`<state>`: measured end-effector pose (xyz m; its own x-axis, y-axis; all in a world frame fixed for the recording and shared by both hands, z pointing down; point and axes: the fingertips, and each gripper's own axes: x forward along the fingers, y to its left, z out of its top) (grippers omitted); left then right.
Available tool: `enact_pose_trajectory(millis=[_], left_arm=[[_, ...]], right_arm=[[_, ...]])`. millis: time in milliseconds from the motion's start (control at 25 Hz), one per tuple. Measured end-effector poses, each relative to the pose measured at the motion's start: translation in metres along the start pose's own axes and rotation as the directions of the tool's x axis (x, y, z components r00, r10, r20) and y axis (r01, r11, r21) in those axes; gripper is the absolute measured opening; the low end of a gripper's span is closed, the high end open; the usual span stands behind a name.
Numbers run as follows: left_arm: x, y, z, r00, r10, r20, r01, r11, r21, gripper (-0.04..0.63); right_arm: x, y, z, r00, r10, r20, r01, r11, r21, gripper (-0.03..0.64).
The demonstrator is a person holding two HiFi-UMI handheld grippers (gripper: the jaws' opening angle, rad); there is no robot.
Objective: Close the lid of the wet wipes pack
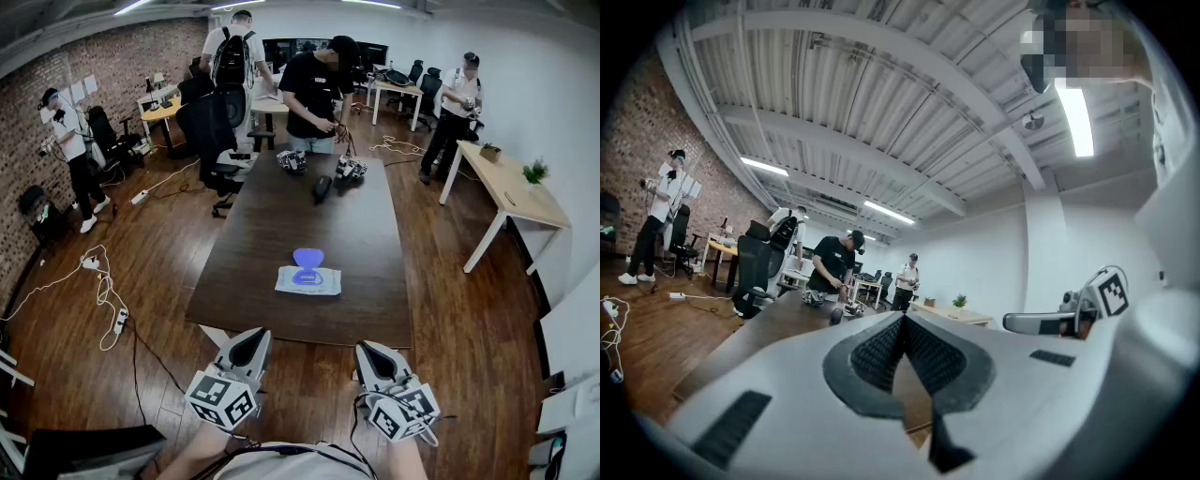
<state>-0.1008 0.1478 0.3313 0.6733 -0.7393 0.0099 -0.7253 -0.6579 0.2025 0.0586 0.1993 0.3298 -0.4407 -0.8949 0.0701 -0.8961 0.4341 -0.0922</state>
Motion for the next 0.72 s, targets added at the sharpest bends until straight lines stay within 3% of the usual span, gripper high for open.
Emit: enact_pose_trajectory(millis=[720], left_arm=[[-0.0022, -0.0093, -0.0007, 1.0, -0.011, -0.009, 0.011, 1.0, -0.006, 0.002]], right_arm=[[-0.0094, 0.0034, -0.0012, 1.0, -0.005, -0.014, 0.005, 1.0, -0.004, 0.003]])
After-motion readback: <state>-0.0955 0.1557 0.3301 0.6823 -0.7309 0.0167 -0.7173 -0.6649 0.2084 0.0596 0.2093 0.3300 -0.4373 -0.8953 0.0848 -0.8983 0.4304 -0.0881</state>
